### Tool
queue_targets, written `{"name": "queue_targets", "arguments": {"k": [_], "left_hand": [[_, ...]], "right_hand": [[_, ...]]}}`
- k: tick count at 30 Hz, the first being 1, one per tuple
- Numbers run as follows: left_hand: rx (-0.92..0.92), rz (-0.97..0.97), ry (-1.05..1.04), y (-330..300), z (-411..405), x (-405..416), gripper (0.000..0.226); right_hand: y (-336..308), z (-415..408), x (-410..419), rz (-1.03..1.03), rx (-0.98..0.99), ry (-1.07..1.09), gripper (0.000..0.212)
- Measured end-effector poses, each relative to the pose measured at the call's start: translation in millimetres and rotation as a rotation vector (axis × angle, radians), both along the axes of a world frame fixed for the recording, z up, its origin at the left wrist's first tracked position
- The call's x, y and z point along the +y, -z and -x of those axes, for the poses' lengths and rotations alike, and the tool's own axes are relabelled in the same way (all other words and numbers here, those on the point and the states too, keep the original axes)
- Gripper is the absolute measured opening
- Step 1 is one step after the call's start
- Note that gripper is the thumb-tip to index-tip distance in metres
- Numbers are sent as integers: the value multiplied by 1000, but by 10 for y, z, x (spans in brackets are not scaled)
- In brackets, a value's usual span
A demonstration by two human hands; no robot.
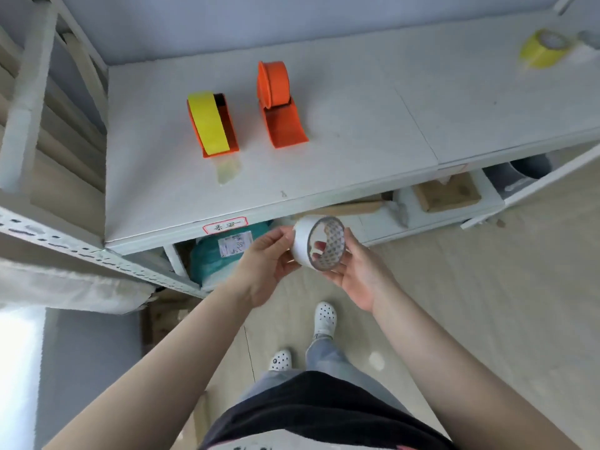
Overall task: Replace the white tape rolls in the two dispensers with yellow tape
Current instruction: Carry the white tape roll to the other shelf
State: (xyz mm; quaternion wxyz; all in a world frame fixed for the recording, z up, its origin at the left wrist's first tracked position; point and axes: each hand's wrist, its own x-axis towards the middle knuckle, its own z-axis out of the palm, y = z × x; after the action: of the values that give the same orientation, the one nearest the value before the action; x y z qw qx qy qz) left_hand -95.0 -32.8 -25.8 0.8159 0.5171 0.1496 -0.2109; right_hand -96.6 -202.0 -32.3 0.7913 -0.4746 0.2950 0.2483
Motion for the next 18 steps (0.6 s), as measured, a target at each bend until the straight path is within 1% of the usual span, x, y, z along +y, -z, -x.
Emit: {"name": "queue_targets", "arguments": {"k": [4,6,8,10,13,16,18], "left_hand": [[118,-83,103,135,248,-333,18],[90,-194,202,182,300,-536,23],[23,-303,318,226,349,-776,29],[-25,-374,395,251,410,-1045,28],[-15,-374,462,291,500,-1541,17],[12,-358,525,345,605,-2128,25],[36,-351,547,385,720,-2559,27]], "right_hand": [[166,467,-357,77,0,85,48],[214,636,-560,106,-6,158,46],[250,802,-780,132,-1,224,42],[273,971,-1028,155,10,273,39],[301,1222,-1485,171,27,339,32],[314,1474,-2030,150,44,419,28],[331,1659,-2438,126,53,453,28]]}}
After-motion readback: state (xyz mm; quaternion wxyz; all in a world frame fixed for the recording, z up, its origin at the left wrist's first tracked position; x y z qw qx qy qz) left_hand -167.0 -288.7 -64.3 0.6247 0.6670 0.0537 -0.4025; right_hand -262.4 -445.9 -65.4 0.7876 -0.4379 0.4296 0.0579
